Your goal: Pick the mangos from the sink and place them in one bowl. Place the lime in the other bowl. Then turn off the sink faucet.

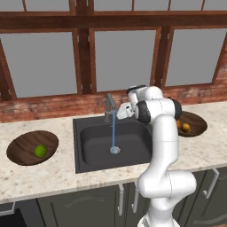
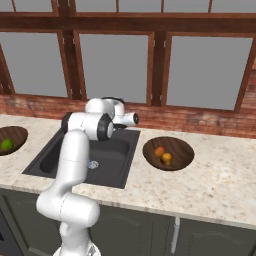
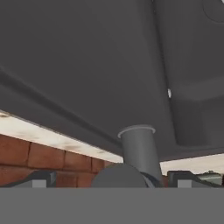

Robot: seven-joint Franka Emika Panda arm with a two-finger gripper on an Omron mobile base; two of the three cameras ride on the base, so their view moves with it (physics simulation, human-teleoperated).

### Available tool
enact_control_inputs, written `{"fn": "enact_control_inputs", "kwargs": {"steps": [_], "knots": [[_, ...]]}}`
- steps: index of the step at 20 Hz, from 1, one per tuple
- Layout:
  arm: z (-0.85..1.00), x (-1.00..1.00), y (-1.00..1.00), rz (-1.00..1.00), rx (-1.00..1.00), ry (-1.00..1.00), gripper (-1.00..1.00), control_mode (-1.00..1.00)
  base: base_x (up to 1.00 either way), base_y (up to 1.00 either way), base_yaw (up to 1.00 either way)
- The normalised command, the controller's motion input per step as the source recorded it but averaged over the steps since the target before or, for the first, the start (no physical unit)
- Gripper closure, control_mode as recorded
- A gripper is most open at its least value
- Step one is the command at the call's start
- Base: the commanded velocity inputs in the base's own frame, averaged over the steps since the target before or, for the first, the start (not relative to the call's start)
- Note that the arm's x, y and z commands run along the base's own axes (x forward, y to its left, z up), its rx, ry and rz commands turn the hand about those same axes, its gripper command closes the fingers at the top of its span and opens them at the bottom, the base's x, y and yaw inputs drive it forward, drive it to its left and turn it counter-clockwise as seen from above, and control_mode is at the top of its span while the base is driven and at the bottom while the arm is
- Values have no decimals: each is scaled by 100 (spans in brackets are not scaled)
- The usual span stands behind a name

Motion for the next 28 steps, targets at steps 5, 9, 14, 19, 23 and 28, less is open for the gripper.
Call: {"fn": "enact_control_inputs", "kwargs": {"steps": [5, 9, 14, 19, 23, 28], "knots": [[32, 56, 53, 0, -2, -3, -100, -100, 0, 0, 0], [29, 68, 60, 2, -9, -3, -100, -100, 0, 0, 0], [32, 66, 76, 8, -13, -3, -100, -100, 0, 0, 0], [58, 67, 92, 15, -8, -2, -100, -100, 0, 0, 0], [66, 63, 100, 19, 0, -10, -100, -100, 0, 0, 0], [68, 60, 100, 25, 0, -18, -100, -100, 0, 0, 0]]}}
